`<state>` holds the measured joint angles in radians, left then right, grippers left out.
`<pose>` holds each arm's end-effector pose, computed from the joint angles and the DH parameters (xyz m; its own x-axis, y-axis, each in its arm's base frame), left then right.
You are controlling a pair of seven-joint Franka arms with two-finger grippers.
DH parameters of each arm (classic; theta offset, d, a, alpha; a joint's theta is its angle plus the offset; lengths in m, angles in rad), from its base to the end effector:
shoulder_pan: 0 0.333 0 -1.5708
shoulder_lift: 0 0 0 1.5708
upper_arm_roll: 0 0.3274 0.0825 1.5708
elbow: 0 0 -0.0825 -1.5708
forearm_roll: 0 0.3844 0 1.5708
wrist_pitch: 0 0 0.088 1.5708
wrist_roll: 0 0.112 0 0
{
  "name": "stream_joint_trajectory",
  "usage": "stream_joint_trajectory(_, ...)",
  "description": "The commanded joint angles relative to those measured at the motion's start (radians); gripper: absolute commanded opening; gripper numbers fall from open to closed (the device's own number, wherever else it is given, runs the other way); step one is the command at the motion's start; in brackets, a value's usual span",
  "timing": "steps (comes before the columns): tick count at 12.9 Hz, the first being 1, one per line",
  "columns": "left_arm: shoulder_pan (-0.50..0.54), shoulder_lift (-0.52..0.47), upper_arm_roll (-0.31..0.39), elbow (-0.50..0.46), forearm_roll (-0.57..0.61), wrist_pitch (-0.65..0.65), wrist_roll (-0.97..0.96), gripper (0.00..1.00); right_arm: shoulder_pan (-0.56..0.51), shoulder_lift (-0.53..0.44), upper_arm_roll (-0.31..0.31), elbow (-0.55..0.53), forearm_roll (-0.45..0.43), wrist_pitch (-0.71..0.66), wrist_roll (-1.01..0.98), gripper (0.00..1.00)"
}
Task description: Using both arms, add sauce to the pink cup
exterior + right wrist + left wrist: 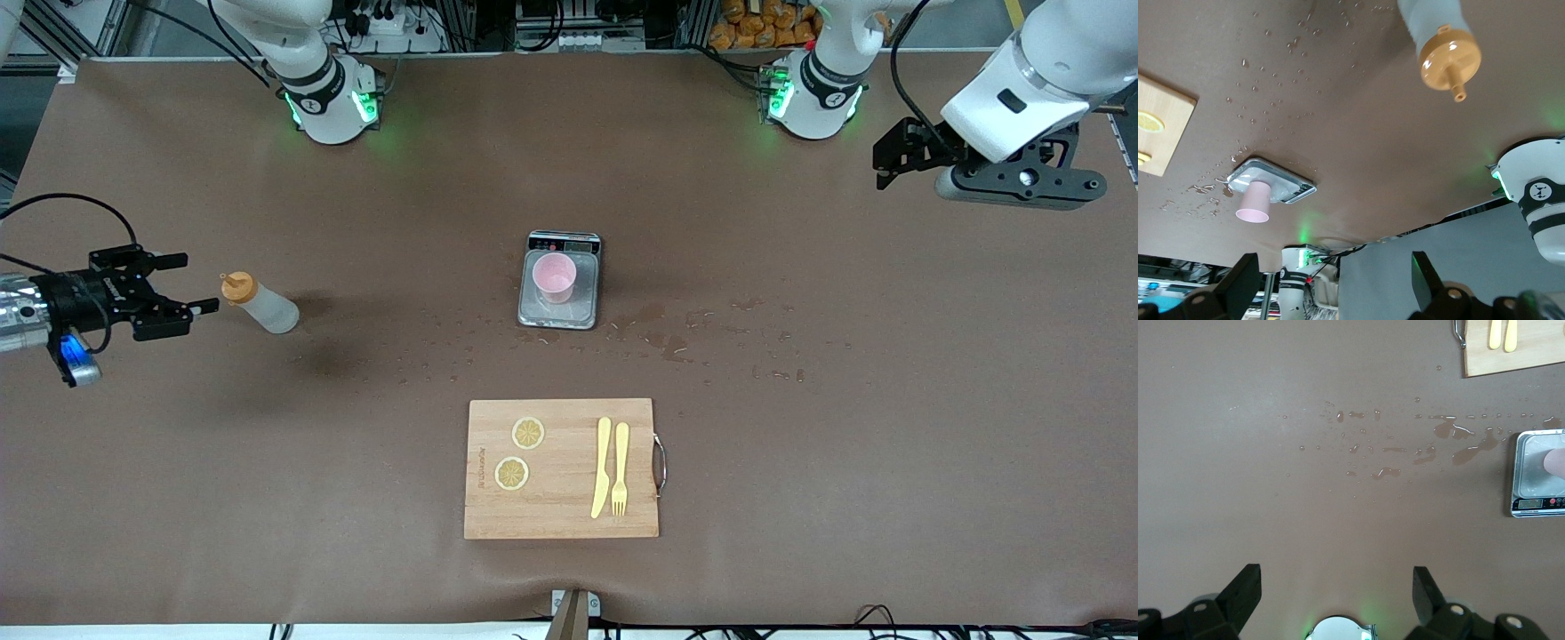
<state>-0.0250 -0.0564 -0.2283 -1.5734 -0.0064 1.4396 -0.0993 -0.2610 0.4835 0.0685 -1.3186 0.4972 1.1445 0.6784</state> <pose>0.5050 -0.1355 0.6483 0.9853 -0.1521 -0.0778 -0.1537 -0.9880 -0.0142 0.6232 -0.0631 0.4532 0.4715 -0.4780 -0.7410 -0.7379 -0.6740 -0.0348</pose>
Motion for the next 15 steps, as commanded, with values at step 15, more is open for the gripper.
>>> stream_joint_trajectory(15,-0.001,-0.006,-0.008,0.009,0.002,-0.01,-0.03,1.0,0.217,-0.397,-0.052,-0.027,-0.364,0.069,-0.422,1.0)
